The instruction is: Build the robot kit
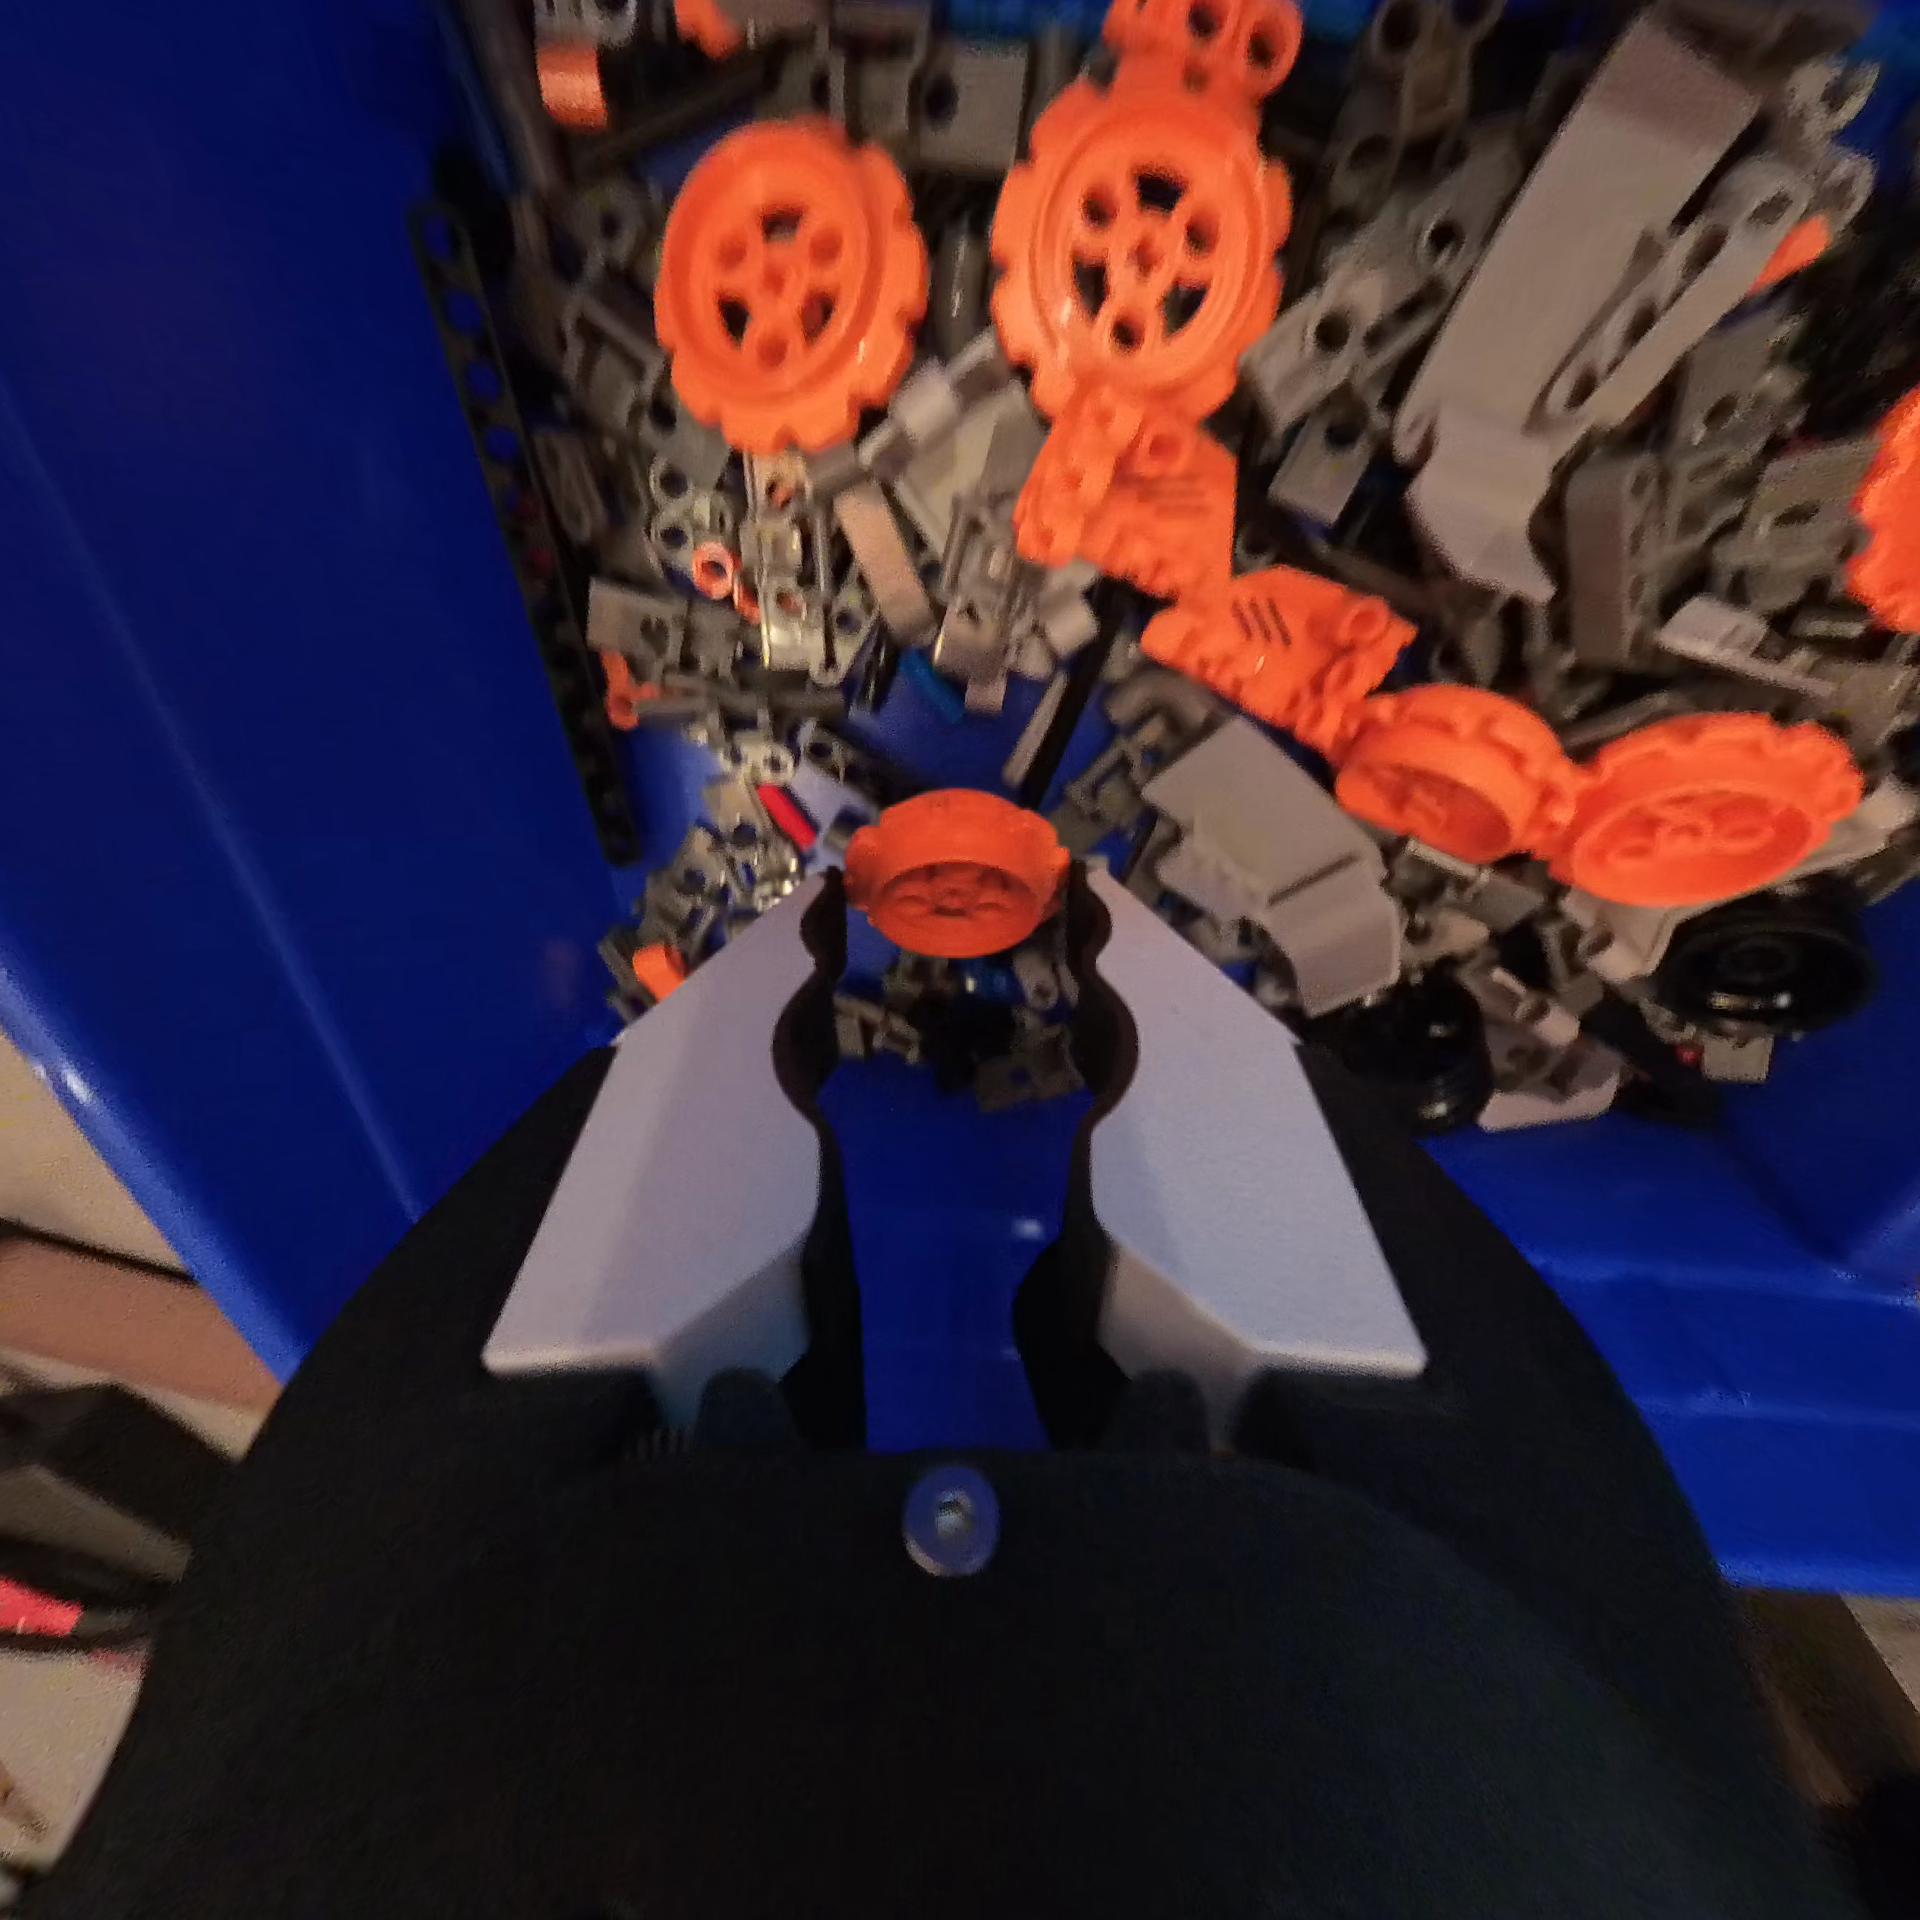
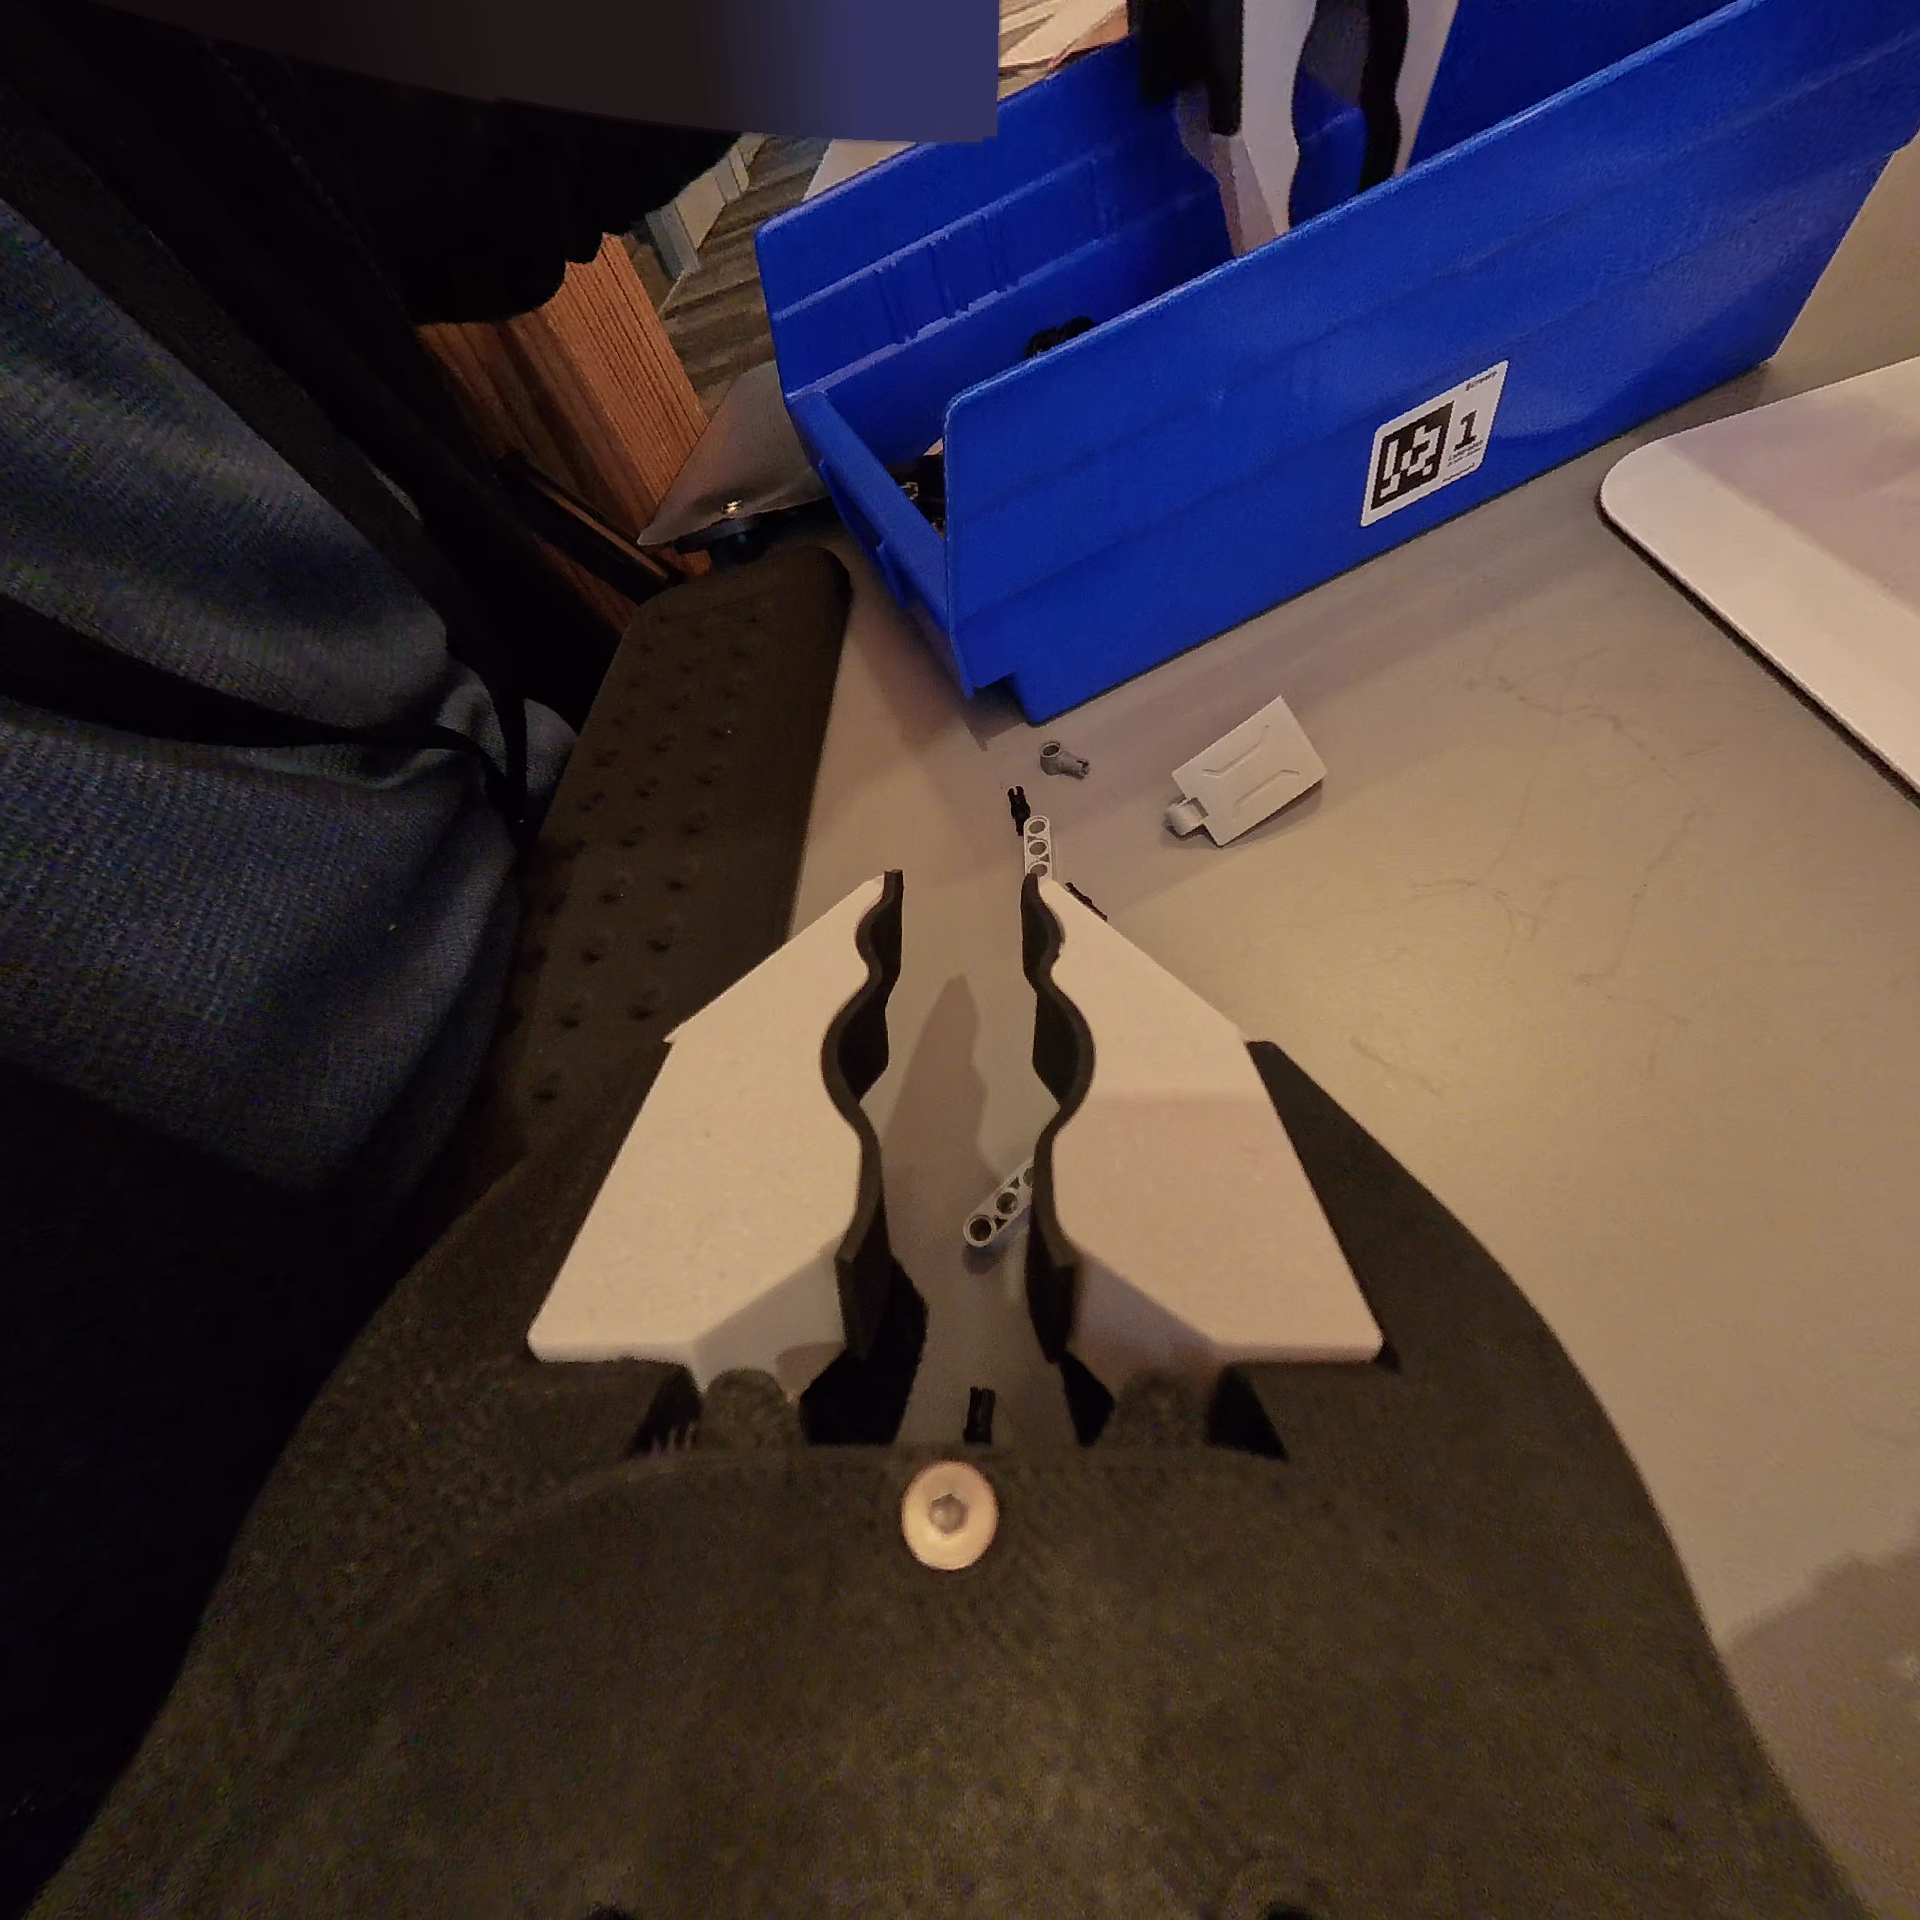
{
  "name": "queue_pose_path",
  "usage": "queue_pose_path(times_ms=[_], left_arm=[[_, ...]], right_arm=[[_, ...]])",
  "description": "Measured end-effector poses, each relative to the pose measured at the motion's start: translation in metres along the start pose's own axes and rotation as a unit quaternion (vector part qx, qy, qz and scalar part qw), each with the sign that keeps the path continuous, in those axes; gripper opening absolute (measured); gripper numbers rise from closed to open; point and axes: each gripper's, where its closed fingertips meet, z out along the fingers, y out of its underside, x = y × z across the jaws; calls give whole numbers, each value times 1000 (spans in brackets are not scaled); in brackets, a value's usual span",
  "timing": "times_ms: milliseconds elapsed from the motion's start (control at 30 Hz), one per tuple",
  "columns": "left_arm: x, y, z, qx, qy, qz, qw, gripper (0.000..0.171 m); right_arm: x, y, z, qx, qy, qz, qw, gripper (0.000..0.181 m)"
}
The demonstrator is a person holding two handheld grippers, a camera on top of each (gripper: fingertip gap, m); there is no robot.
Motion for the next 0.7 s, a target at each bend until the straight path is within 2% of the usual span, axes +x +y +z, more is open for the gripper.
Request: queue_pose_path(times_ms=[167,300,600,700], left_arm=[[3,30,1,-65,15,-13,998,40],[1,28,3,-62,17,-21,998,52],[6,-31,-9,38,20,9,999,54],[10,-44,-1,35,28,16,999,62]], right_arm=[[0,0,0,-1,0,0,1000,20],[0,0,0,-2,0,-1,1000,20],[0,0,0,-1,-1,0,1000,20],[0,0,0,-1,0,0,1000,20]])
